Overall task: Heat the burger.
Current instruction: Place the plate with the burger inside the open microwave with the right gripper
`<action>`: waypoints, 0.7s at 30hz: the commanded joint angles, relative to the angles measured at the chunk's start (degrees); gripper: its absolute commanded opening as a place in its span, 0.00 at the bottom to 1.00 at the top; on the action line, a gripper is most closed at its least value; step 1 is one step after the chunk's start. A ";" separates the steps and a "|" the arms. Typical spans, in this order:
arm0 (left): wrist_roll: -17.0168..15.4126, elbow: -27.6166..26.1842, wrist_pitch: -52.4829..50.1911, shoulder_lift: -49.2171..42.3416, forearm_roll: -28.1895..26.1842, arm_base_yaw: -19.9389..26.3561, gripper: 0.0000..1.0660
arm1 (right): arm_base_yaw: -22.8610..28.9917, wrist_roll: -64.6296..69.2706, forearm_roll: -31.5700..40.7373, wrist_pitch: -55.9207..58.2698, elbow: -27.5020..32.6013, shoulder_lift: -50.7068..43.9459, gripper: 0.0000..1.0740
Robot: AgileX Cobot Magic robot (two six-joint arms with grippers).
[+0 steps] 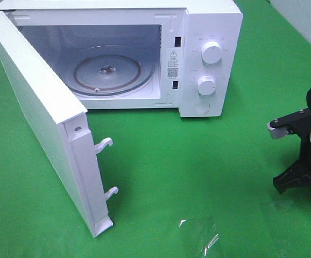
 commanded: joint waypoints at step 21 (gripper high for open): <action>-0.06 0.11 -0.80 -0.92 -0.34 -0.29 0.92 | 12.95 11.86 -12.61 9.74 4.93 -8.48 0.00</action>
